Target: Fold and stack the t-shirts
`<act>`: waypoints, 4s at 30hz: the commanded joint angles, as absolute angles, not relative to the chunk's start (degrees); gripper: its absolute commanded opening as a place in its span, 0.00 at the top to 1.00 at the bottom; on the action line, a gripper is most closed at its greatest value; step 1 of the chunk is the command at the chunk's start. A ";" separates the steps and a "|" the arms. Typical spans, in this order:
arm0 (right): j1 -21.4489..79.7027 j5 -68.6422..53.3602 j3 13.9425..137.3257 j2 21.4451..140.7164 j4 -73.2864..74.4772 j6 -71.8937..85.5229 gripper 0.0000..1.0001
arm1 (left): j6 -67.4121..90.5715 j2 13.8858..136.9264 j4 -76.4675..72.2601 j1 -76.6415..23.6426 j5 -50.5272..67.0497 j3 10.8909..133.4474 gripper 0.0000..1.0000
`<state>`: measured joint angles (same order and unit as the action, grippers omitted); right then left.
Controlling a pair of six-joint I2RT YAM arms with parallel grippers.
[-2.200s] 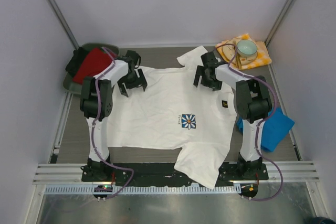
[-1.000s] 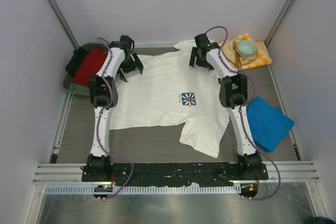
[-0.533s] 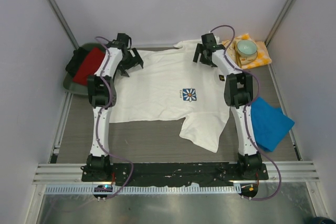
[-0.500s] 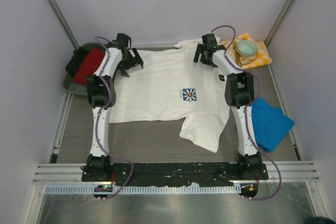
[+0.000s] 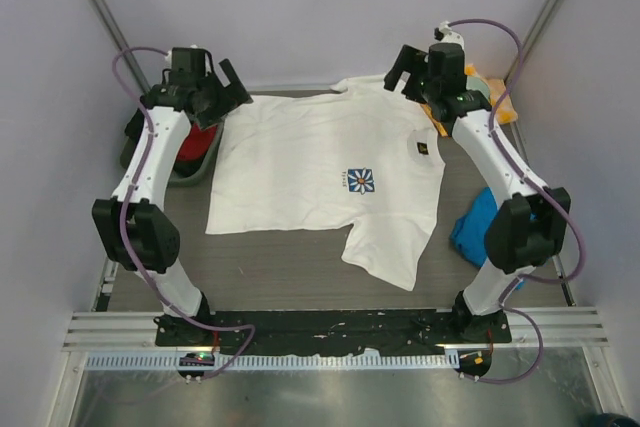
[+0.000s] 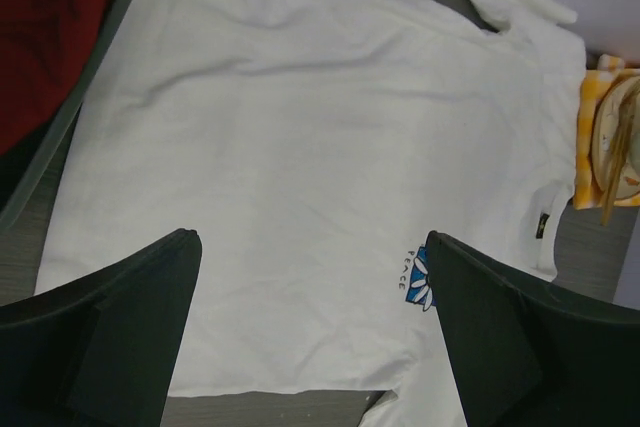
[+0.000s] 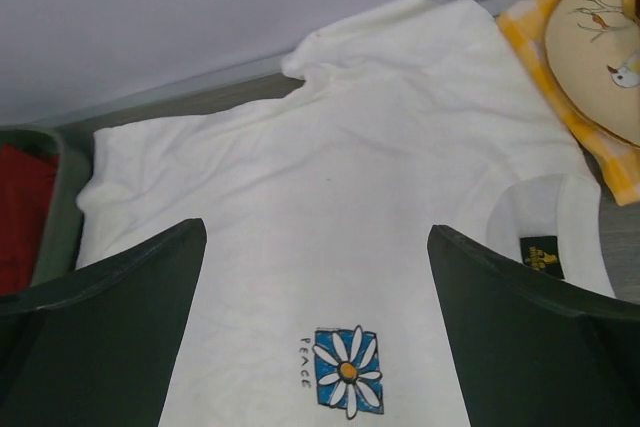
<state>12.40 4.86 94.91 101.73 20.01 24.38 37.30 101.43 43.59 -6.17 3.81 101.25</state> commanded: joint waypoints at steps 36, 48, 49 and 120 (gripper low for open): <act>21.71 5.01 71.37 84.38 10.37 27.42 0.00 | 29.62 129.54 47.81 2.37 6.77 113.55 0.00; 22.67 4.92 69.87 85.34 9.05 27.25 0.00 | 30.76 136.23 47.46 7.03 8.17 123.12 0.00; 22.76 4.92 69.87 85.43 8.97 27.16 0.00 | 30.67 136.75 47.55 7.03 8.09 124.18 0.00; 29.71 6.07 50.80 57.66 34.63 31.03 0.04 | 50.27 77.69 36.39 4.75 -6.06 43.59 0.19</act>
